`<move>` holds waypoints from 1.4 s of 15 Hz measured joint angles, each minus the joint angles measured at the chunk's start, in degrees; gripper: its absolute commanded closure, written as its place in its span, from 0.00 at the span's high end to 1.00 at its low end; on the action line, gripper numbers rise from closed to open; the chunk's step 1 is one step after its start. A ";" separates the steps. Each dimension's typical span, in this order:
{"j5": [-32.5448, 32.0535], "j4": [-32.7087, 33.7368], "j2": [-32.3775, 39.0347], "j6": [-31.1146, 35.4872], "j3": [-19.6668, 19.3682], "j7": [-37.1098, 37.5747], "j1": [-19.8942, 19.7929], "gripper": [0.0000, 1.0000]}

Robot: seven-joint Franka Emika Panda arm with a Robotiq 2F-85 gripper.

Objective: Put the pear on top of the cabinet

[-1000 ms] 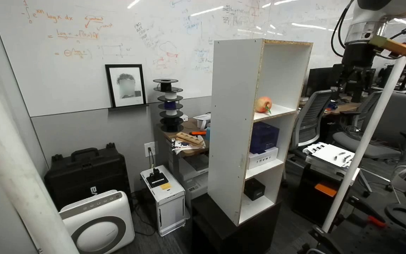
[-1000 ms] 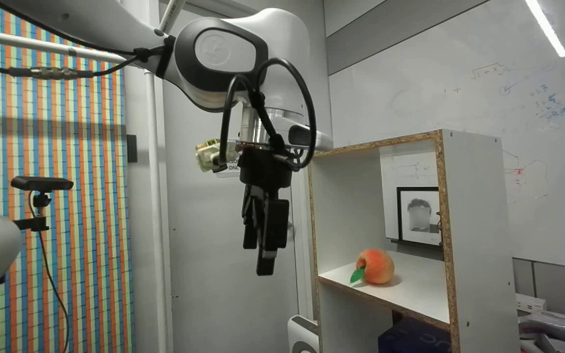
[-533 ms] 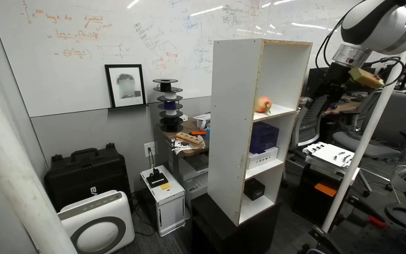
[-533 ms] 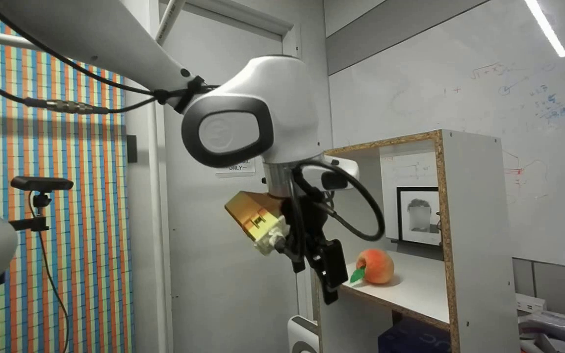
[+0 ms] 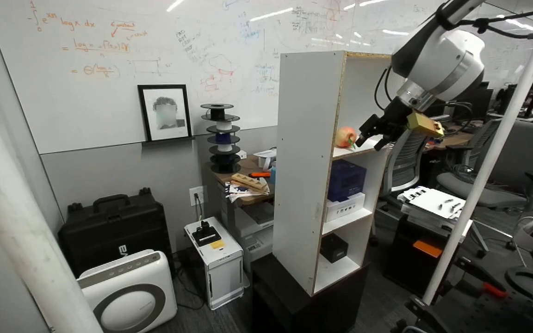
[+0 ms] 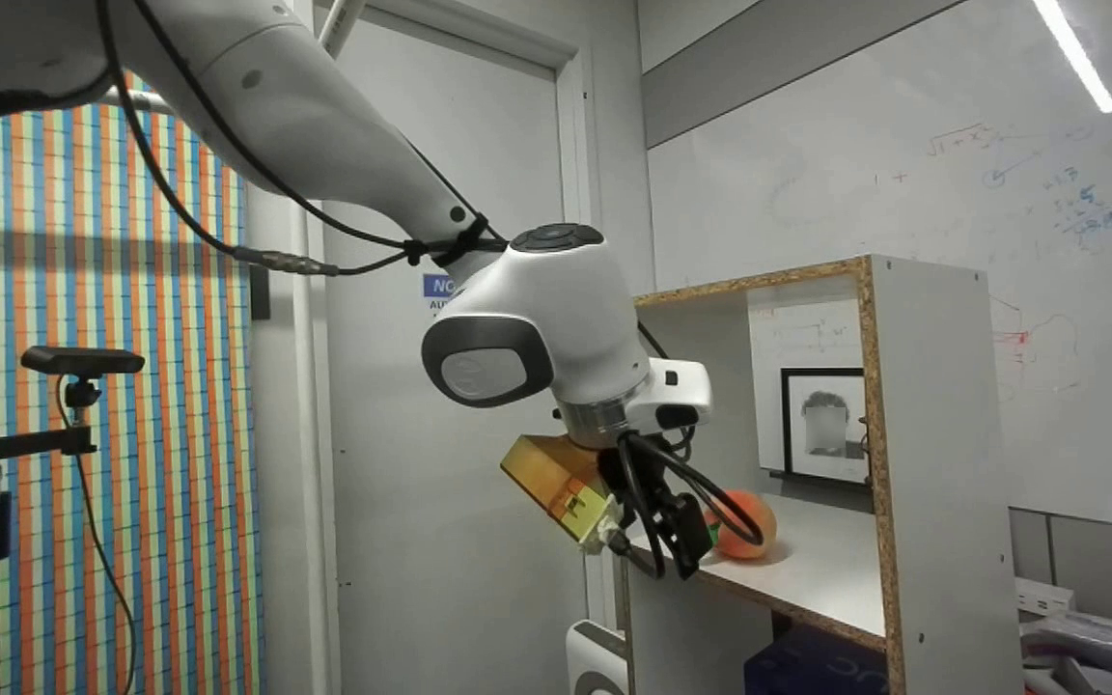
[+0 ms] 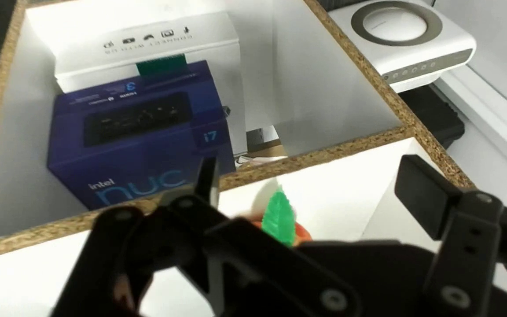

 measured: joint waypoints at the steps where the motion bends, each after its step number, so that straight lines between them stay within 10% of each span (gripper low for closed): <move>1: 1.24 1.56 1.64 0.58 0.08 -1.25 0.74 1.00; 11: 13.04 14.23 12.51 4.47 1.18 -9.46 0.96 1.00; 12: 15.66 15.01 13.03 4.50 1.50 -11.23 0.93 0.75; 15: 21.23 16.57 14.80 4.79 1.96 -16.78 0.70 0.56; 21: 16.65 16.65 15.20 5.44 0.23 -16.10 0.51 0.53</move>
